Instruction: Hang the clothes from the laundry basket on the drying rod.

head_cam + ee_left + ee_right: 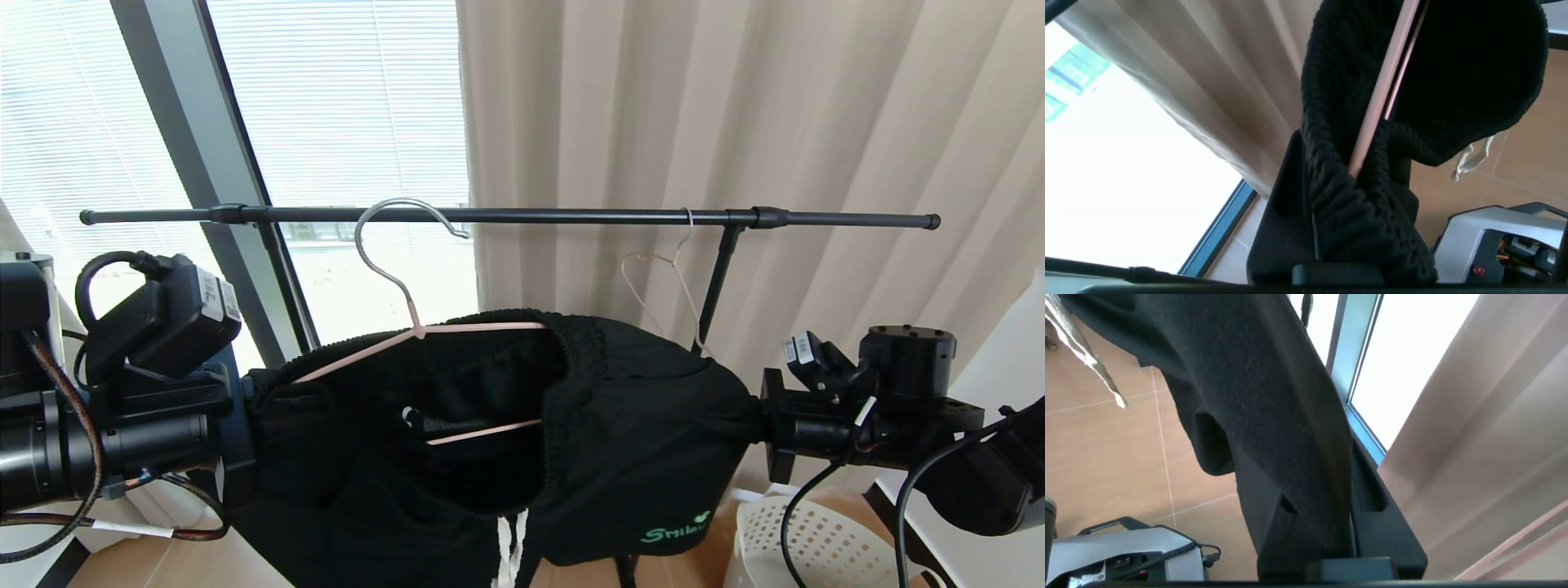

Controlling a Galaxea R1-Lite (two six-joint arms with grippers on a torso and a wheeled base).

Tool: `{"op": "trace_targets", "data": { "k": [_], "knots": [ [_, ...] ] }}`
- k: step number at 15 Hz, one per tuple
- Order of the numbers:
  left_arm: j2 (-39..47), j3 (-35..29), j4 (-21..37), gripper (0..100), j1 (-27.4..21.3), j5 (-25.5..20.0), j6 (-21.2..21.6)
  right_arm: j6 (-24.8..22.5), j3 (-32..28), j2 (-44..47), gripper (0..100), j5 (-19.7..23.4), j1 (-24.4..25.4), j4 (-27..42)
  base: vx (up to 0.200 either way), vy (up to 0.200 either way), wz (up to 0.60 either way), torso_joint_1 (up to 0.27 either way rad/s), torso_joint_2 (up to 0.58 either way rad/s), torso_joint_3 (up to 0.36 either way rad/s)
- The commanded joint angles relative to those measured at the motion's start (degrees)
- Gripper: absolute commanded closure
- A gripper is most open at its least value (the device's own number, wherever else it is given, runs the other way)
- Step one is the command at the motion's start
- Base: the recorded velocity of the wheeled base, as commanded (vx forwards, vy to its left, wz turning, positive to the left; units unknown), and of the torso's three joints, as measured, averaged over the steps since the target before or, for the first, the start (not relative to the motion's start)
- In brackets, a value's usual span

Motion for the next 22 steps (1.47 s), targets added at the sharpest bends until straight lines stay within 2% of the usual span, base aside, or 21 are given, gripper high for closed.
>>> {"op": "trace_targets", "data": {
  "k": [1,5,6,8,10,11,13,14,15,17,18,19,20,22],
  "knots": [
    [0.1,0.4,0.0,100,0.0,0.1,0.0,0.0,0.3,0.0,100,0.0,0.2,0.0,0.000,0.000,0.00,0.000,0.00,0.000],
    [1.6,-0.1,-0.1,100,0.2,0.2,-0.5,-1.2,1.8,-0.8,100,0.0,0.5,-0.1,0.000,0.000,0.00,0.000,0.00,0.000],
    [1.9,0.1,-0.1,100,0.6,0.3,-1.8,-2.7,1.6,-0.8,0,0.0,0.5,0.0,0.000,0.000,0.00,0.000,0.00,0.000],
    [2.3,0.5,0.0,100,3.0,0.4,-4.1,-3.6,1.7,-1.1,0,0.0,0.5,-0.2,0.000,0.000,0.00,0.000,0.00,0.000],
    [3.4,0.4,0.0,100,6.0,0.5,-6.4,-8.0,1.8,-1.1,0,0.3,0.5,-0.1,0.000,0.000,0.00,0.000,0.00,0.000],
    [3.7,0.2,0.0,100,6.8,1.3,-7.5,-8.1,1.8,-1.7,0,0.1,0.5,-0.1,0.000,0.000,0.00,0.000,0.00,0.000],
    [5.0,-0.9,0.0,100,6.8,5.2,-10.2,-7.8,1.6,-3.1,0,-0.5,0.5,0.2,0.000,0.000,0.00,0.000,0.00,0.000],
    [6.1,-1.9,0.1,100,6.3,7.5,-11.7,-7.3,1.3,-4.7,0,-2.7,0.5,0.8,0.000,0.000,0.00,0.000,0.00,0.000],
    [7.3,-3.5,0.1,100,5.1,9.4,-13.5,-4.0,1.3,-5.9,0,-6.3,1.1,0.6,0.000,0.000,0.00,0.000,0.00,0.000],
    [9.6,-6.3,0.3,100,1.8,13.6,-17.9,6.8,1.2,-10.2,0,-11.6,4.7,0.0,0.000,0.000,0.00,0.000,0.00,0.000],
    [11.6,-8.2,0.6,100,-0.2,16.7,-19.8,11.9,0.8,-12.6,0,-12.6,5.1,0.0,0.000,0.000,0.00,0.000,0.00,0.000],
    [12.4,-9.2,1.0,100,-1.2,18.4,-20.6,14.0,0.6,-13.7,0,-13.1,5.4,0.0,0.000,0.000,0.00,0.000,0.00,0.000],
    [14.7,-12.6,4.6,100,-3.3,21.5,-21.2,17.5,-0.2,-15.7,0,-14.4,6.5,0.1,0.000,0.000,0.00,0.000,0.00,0.000],
    [17.8,-19.4,13.0,100,-5.5,23.7,-22.8,20.5,-1.1,-17.7,0,-16.9,6.8,0.4,0.000,0.000,0.00,0.000,0.00,0.000]
  ]
}}
